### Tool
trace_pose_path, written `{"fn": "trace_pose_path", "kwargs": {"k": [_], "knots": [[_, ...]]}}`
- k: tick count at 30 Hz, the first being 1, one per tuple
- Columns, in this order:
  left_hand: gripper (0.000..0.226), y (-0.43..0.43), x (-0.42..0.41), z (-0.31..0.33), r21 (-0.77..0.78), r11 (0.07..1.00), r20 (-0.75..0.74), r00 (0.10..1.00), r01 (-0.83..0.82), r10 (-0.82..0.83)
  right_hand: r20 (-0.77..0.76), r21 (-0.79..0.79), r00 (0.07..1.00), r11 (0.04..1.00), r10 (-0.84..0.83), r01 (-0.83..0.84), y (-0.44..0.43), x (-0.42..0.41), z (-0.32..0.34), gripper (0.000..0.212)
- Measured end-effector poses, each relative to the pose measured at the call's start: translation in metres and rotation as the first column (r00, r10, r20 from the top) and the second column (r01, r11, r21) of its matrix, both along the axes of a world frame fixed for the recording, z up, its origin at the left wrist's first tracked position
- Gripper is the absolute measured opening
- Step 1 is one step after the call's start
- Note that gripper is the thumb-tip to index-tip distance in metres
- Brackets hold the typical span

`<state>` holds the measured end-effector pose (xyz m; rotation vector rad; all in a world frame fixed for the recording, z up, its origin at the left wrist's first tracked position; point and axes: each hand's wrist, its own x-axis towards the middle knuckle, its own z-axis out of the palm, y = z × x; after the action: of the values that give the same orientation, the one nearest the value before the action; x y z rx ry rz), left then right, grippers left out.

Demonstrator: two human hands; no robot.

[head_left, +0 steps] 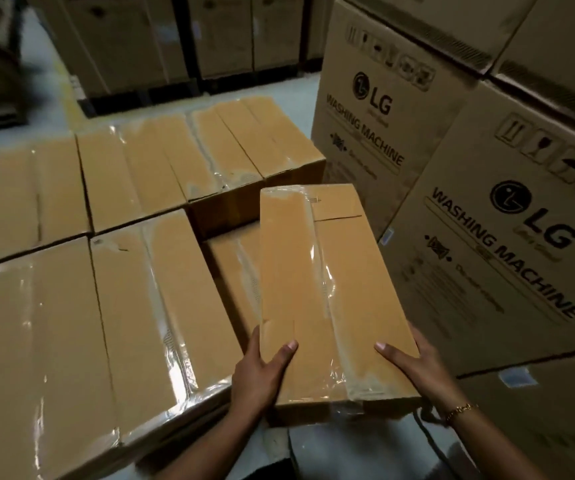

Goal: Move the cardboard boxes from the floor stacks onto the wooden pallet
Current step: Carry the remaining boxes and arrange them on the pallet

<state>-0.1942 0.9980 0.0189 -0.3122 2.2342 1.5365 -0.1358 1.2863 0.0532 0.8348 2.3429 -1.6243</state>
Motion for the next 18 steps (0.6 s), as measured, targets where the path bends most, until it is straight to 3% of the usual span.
{"fn": "trace_pose_path", "kwargs": {"k": [3,6,11,14,18], "knots": [[0.079,0.011,0.0,-0.011,-0.013,0.995,0.02,0.995,-0.098,0.098,0.028,0.001,0.993,0.994,0.112,-0.112,0.015,-0.026,-0.012,0.089],[0.074,0.021,0.009,-0.016,-0.016,0.982,0.03,0.982,-0.186,0.187,0.04,0.008,0.981,0.982,0.189,-0.189,0.023,-0.041,-0.02,0.084],[0.079,0.04,0.033,-0.028,-0.035,0.94,0.02,0.94,-0.34,0.341,0.045,-0.004,0.945,0.946,0.323,-0.324,0.041,-0.06,-0.041,0.096],[0.075,0.049,0.049,-0.035,-0.066,0.908,0.019,0.909,-0.414,0.416,0.047,-0.001,0.929,0.931,0.366,-0.366,0.048,-0.064,-0.056,0.114],[0.081,0.055,0.063,-0.048,-0.095,0.882,0.032,0.884,-0.462,0.467,0.044,-0.031,0.91,0.911,0.413,-0.412,0.049,-0.066,-0.068,0.113]]}}
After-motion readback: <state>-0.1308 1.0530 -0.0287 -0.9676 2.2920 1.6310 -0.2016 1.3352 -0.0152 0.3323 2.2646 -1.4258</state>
